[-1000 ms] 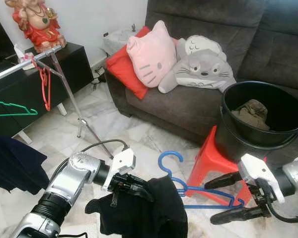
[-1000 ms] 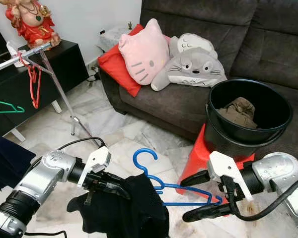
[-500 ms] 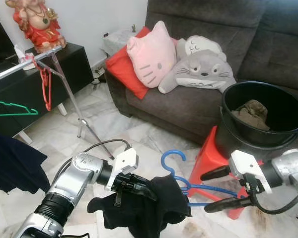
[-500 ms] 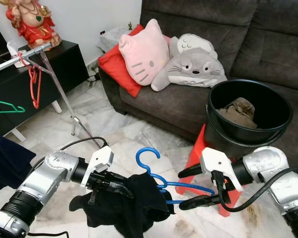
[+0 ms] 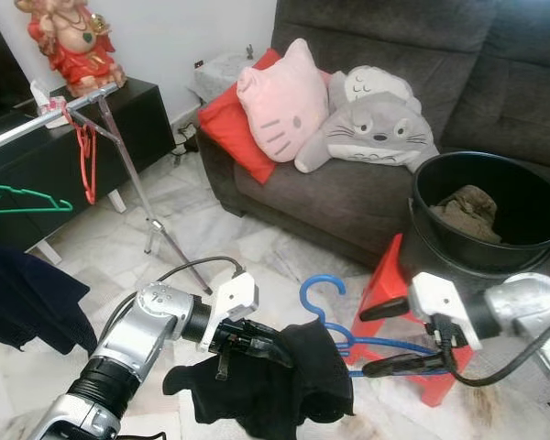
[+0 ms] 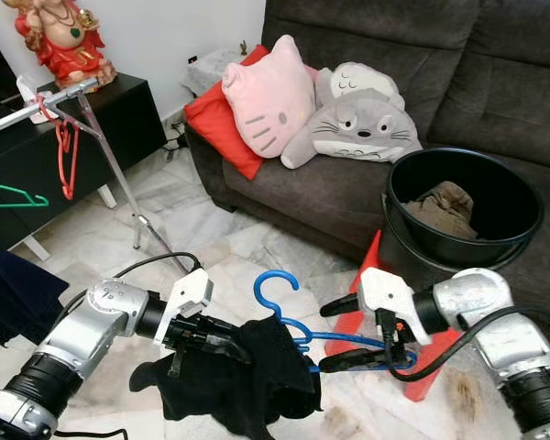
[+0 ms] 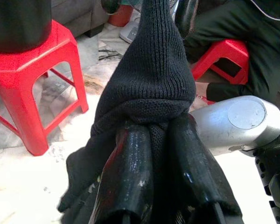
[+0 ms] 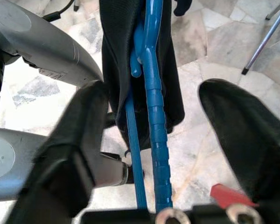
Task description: Hang hanger
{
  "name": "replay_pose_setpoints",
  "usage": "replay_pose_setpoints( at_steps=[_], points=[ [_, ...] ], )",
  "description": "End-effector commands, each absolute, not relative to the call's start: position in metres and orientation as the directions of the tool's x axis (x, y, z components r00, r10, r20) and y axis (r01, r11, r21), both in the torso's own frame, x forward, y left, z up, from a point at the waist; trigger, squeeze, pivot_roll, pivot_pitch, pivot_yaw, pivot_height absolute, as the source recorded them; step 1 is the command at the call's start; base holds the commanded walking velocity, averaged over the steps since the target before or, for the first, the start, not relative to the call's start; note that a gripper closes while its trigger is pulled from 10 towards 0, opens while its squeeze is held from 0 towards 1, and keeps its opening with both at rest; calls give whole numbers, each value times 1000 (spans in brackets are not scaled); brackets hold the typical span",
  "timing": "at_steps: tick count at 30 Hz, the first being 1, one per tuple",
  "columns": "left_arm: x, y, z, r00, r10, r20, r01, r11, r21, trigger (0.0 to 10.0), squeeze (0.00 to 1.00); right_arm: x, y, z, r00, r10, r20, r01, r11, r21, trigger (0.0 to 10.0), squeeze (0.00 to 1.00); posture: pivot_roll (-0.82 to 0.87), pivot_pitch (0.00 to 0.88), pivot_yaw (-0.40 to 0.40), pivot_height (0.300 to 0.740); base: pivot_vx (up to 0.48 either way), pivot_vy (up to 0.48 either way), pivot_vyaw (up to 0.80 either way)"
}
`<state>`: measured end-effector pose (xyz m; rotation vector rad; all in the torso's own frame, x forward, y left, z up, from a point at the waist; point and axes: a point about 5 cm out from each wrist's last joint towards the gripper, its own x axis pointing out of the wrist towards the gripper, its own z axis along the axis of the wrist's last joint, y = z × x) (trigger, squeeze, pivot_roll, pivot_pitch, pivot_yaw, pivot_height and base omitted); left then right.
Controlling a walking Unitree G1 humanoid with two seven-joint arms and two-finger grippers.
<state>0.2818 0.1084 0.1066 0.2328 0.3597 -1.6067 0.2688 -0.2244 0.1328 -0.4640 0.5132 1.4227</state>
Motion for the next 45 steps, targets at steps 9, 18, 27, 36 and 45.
replay_pose_setpoints(
  at_steps=[9,18,27,36,45],
  points=[
    [285,107,117,-62,-932,-356,998,-51,-40,10000,0,274,-219,136,70,806,-588,-997,67,-26,0,0,-201,35,40,740,0,0,0],
    [285,108,119,-58,-935,-350,998,-47,-39,10000,0,273,-216,134,51,815,-577,-998,57,-8,0,0,-196,47,37,740,0,0,0],
    [285,108,120,-57,-936,-347,998,-46,-40,10000,0,271,-213,130,27,821,-571,-999,43,15,0,0,-192,53,36,740,0,0,0],
    [286,107,120,-55,-936,-347,998,-45,-37,10000,0,270,-210,128,28,826,-563,-999,47,20,0,0,-192,54,36,740,0,0,0],
    [286,107,121,-52,-936,-348,998,-41,-39,10000,0,270,-210,128,29,829,-558,-999,49,21,0,0,-192,54,37,740,0,0,0]
  ],
)
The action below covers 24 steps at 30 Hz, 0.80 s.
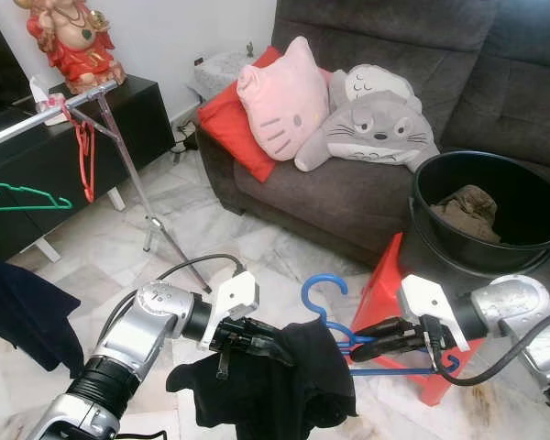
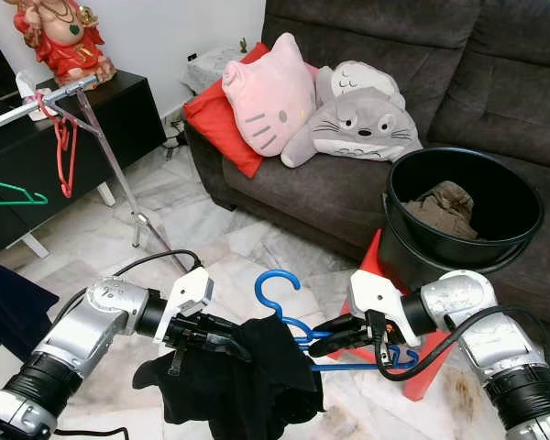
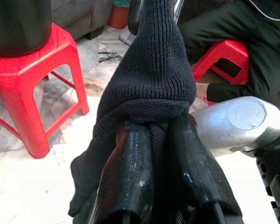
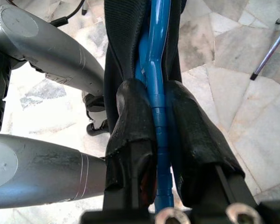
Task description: Hang hanger
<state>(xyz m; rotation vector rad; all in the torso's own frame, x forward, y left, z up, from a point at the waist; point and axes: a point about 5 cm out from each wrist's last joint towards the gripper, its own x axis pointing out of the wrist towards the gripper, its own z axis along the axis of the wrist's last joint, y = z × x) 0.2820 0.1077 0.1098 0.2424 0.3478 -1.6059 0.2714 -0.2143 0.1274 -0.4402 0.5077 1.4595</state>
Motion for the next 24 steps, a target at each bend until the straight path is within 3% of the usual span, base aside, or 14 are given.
replay_pose_setpoints(
  at_steps=[1,19,21,22,23,24],
  points=[
    [286,107,121,-52,-936,-347,998,-40,-39,10000,0,270,-210,127,29,829,-558,-999,49,21,0,0,-192,54,37,740,0,0,0],
    [291,105,127,-52,-935,-351,999,-46,-26,10000,0,269,-206,124,58,842,-536,-997,77,14,0,0,-195,34,44,740,0,0,0],
    [291,105,127,-55,-935,-349,998,-48,-28,10000,235,269,-206,123,61,843,-535,-997,81,13,0,0,-196,30,46,740,0,0,0],
    [291,105,127,-55,-935,-349,998,-48,-29,10000,235,269,-206,123,62,843,-534,-997,82,13,0,0,-196,30,46,740,0,0,0],
    [291,105,127,-57,-936,-349,998,-49,-31,10000,808,269,-206,123,71,843,-533,-996,89,8,0,0,-196,29,47,740,0,0,0],
    [291,105,127,-57,-936,-349,998,-49,-31,10000,902,270,-206,124,78,844,-530,-995,95,5,0,0,-198,30,48,740,0,0,0]
  ],
)
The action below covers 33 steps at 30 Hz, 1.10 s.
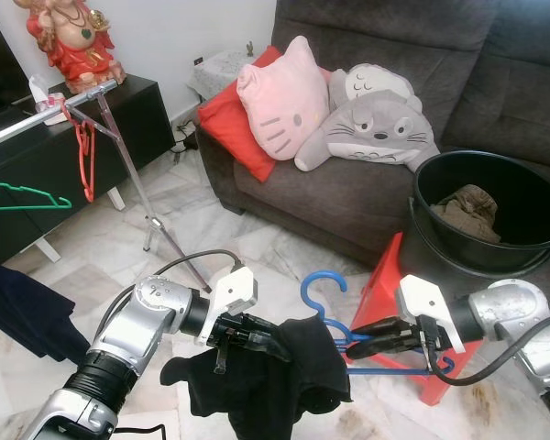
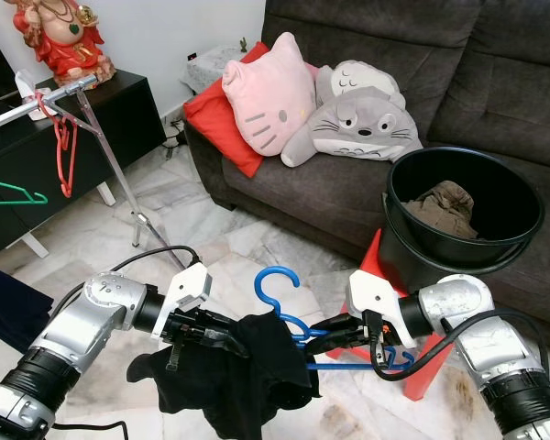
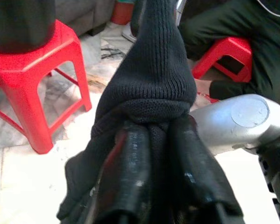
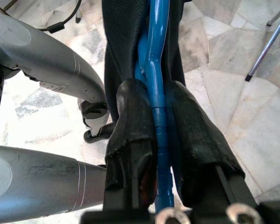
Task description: Hang hanger
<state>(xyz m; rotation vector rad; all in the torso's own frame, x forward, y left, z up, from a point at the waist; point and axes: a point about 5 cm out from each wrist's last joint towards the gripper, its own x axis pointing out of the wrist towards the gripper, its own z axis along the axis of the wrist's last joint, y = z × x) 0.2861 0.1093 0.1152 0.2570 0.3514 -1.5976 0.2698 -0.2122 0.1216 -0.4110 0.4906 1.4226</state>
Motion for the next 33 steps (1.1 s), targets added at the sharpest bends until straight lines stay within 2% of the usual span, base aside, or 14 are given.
replay_pose_setpoints(
  at_steps=[1,11,13,24,26,29,32,33],
  points=[
    [291,105,128,-56,-936,-348,998,-48,-31,10000,1000,271,-206,124,88,845,-527,-995,104,1,0,0,-198,30,48,740,0,0,0],
    [294,104,130,-47,-939,-339,999,-41,-23,10000,1000,274,-208,125,161,851,-500,-985,167,-33,0,0,-198,30,49,740,0,0,0],
    [297,105,132,-20,-940,-341,1000,-22,2,10000,1000,282,-208,128,250,852,-461,-967,243,-76,0,0,-200,29,50,740,0,0,0],
    [299,106,137,-6,-941,-340,1000,-15,24,10000,1000,288,-210,132,408,828,-383,-913,382,-146,0,0,-205,27,50,740,0,0,0],
    [302,106,139,28,-941,-338,999,11,51,10000,1000,291,-209,132,452,815,-362,-892,421,-167,0,0,-205,27,50,740,0,0,0],
    [311,106,145,120,-944,-309,990,91,109,10000,1000,298,-210,135,534,786,-313,-846,500,-188,0,0,-205,28,48,740,0,0,0],
    [318,107,152,243,-943,-228,964,208,165,10000,1000,303,-208,139,629,739,-242,-778,595,-203,0,0,-198,32,46,740,0,0,0],
    [318,107,152,243,-943,-228,964,208,165,10000,1000,303,-208,139,629,739,-242,-778,595,-203,0,0,-198,32,46,740,0,0,0]
  ],
)
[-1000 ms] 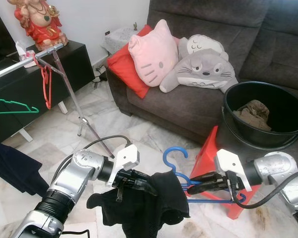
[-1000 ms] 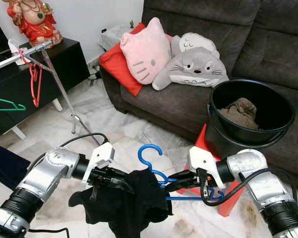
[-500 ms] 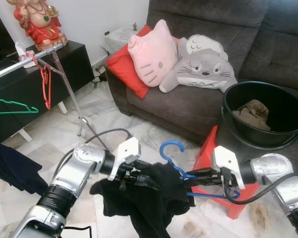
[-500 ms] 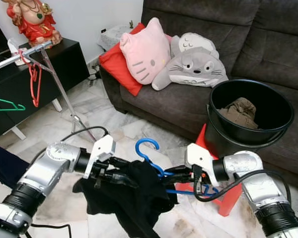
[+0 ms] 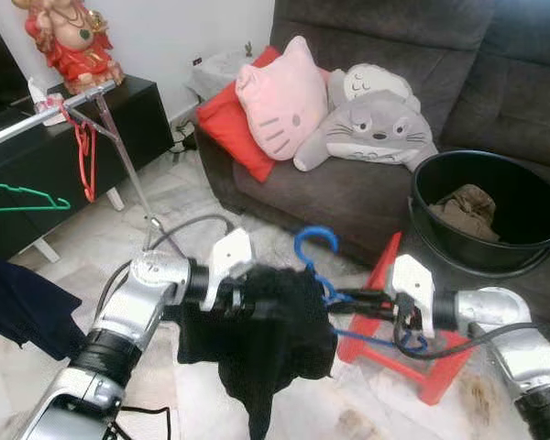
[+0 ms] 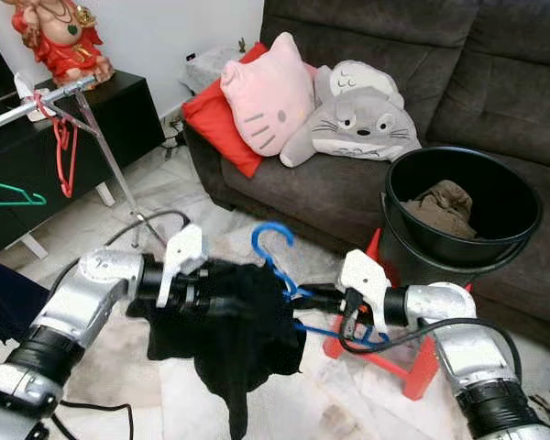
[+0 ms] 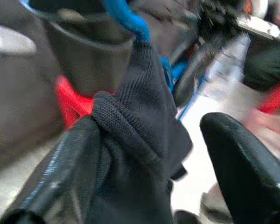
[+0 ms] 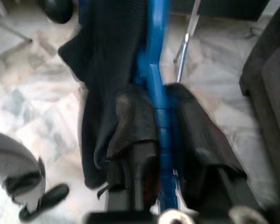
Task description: Hang hanger
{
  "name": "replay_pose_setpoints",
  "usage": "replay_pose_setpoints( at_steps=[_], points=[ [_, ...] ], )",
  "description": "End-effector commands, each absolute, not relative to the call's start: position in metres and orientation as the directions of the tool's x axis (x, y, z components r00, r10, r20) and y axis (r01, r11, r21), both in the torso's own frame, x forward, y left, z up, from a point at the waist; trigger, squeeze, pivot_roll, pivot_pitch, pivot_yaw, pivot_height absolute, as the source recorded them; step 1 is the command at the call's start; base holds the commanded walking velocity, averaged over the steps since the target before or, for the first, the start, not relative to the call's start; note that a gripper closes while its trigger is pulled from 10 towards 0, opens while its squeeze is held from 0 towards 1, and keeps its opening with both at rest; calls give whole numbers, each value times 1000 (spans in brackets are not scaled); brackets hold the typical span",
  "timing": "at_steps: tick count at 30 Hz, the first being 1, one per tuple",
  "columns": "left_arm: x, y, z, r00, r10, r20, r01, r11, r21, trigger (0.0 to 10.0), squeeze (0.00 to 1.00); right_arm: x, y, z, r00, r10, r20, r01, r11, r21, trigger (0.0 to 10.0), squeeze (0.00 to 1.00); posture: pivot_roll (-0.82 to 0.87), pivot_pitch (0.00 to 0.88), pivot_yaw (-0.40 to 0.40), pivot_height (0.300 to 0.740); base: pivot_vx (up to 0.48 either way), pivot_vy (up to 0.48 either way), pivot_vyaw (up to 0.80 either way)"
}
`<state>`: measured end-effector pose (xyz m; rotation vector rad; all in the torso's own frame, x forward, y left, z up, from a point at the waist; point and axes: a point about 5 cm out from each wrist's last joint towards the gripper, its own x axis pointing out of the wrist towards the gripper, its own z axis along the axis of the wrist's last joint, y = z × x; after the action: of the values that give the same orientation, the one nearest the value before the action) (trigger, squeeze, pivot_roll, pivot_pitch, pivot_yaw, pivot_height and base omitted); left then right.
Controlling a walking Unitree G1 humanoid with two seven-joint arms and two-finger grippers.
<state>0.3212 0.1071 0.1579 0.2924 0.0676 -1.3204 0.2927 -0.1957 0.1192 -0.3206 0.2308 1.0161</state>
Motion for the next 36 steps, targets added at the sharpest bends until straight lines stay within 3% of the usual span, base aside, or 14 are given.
replay_pose_setpoints(
  at_steps=[1,7,8,9,20,25,33,36],
  points=[
    [318,107,152,248,-945,-213,963,217,158,10000,1000,304,-209,140,645,729,-230,-764,612,-203,0,0,-198,32,46,740,0,0,0],
    [321,106,156,340,-932,-128,928,310,208,10000,1000,306,-208,140,712,676,-188,-702,682,-207,0,0,-199,34,43,740,0,0,0],
    [322,104,156,363,-926,-106,917,335,215,10000,667,308,-207,141,731,660,-170,-682,704,-200,0,0,-200,34,43,740,0,0,0],
    [322,104,156,370,-924,-100,914,343,217,10000,0,308,-206,141,736,656,-164,-677,709,-198,0,0,-200,34,43,740,0,0,0],
    [337,83,155,703,-709,52,678,691,252,10000,0,329,-186,159,829,558,-25,-553,814,-177,0,0,-192,24,39,740,0,0,0],
    [335,70,145,768,-638,49,617,759,210,10000,0,337,-182,167,854,521,18,-511,843,-167,0,0,-188,15,30,740,0,0,0],
    [319,39,131,753,-658,9,637,733,239,10000,0,346,-172,181,871,485,79,-472,870,-145,0,0,-192,0,26,740,0,0,0],
    [327,40,135,790,-613,9,584,758,292,10000,0,348,-172,183,879,468,89,-455,880,-133,0,0,-185,0,22,740,0,0,0]
  ],
)
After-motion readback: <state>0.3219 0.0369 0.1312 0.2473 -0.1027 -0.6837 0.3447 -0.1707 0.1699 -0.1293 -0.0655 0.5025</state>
